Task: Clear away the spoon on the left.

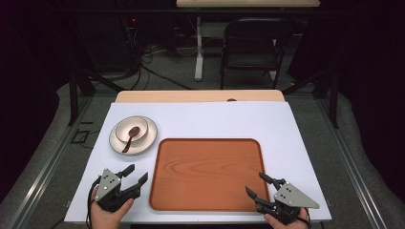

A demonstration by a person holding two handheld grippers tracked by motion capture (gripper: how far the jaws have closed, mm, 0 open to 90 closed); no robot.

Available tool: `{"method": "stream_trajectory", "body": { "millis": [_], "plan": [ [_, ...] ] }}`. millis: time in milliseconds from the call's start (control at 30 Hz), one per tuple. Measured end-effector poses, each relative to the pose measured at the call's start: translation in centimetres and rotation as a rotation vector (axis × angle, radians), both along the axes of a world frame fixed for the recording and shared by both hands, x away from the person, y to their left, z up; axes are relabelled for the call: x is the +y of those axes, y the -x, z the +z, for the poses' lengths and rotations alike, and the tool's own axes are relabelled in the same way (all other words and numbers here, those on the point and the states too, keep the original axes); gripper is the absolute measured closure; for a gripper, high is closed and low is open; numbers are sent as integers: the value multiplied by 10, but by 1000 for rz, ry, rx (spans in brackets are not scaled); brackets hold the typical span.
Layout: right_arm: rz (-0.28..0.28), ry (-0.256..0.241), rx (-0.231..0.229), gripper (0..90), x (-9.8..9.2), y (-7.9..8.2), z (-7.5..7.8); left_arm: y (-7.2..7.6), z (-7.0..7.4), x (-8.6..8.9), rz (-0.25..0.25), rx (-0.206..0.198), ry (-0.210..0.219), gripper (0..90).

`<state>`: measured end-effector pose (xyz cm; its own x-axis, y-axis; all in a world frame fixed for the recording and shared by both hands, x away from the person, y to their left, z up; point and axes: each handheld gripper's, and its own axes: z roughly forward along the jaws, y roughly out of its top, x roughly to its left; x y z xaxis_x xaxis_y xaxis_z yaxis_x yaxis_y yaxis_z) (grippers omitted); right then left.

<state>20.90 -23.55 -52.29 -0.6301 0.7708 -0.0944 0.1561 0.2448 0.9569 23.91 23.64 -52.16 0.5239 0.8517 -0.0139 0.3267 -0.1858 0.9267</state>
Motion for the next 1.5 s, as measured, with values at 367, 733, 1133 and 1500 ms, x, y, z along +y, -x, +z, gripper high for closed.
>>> {"method": "stream_trajectory", "body": {
  "millis": [367, 733, 1133, 1500],
  "plan": [
    [0, -9, -6, 360, -1, 0, 1, 2, 2, 3, 26, 1, 31, 431],
    [4, -20, -12, 361, 3, 3, 2, -8, 11, 13, 98, 47, 123, 664],
    [-5, -37, -2, 361, -2, 1, 2, -48, 14, 7, 211, 100, 63, 900],
    [-4, -33, -2, 361, -1, 1, 2, -60, 13, 14, 260, 95, 54, 900]
  ]
}}
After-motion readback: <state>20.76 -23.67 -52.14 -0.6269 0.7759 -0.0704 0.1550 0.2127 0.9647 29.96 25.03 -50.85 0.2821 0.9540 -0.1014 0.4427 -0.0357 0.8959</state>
